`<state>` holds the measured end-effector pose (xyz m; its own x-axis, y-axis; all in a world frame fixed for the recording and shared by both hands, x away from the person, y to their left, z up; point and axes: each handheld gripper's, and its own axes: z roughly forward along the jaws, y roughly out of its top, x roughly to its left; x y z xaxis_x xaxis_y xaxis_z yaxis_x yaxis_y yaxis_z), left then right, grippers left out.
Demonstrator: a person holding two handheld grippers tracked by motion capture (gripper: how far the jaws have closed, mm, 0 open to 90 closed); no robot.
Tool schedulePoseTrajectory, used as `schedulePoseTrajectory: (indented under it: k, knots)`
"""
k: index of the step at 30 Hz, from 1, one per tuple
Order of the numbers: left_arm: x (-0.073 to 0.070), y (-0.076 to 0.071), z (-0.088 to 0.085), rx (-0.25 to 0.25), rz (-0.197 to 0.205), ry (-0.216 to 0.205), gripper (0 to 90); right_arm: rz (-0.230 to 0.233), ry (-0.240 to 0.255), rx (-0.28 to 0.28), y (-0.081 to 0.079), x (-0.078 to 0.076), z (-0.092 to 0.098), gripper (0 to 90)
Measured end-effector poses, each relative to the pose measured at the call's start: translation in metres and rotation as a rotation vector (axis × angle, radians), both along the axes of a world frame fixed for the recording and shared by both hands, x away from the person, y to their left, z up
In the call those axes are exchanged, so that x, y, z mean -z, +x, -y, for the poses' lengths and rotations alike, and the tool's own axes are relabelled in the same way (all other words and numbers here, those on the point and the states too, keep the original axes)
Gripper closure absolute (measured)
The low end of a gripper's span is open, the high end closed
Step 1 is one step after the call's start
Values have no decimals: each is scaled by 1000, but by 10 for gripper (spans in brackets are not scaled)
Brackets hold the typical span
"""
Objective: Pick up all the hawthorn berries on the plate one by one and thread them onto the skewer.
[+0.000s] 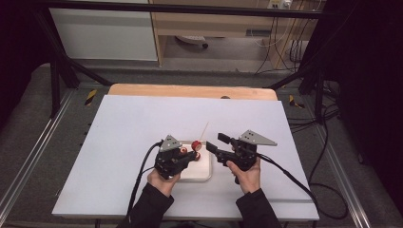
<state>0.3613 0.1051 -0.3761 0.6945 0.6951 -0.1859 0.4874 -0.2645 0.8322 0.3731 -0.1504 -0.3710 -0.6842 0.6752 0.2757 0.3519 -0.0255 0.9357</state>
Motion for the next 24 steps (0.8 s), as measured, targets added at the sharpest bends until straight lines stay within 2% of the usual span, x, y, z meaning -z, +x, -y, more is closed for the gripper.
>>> schedulePoseTrajectory:
  k: [1, 2, 3, 6, 8, 11, 16, 24]
  knots:
    - [-1, 1, -4, -3, 4, 22, 882, -11, -13, 2, 1, -1, 2, 253]
    - [-2, 2, -8, -1, 6, 35, 882, -34, -58, -2, 5, -2, 6, 187]
    - [-2, 3, -13, 7, 7, 44, 882, -34, -58, -2, 5, -2, 6, 187]
    - [-2, 2, -26, 23, 30, 114, 881, -80, -124, -10, 12, -1, 8, 123]
    - [-1, 1, -35, 35, 29, 143, 880, -114, -165, -30, 17, 1, 9, 110]
    - [4, -2, -49, 44, 18, 155, 879, -155, -238, -68, 24, 4, 6, 101]
    - [13, -10, -68, 46, 16, 186, 879, -213, -427, -120, 36, 8, -6, 78]
    - [29, -22, -85, 61, 20, 216, 879, -288, -624, -225, 53, 9, -37, 95]
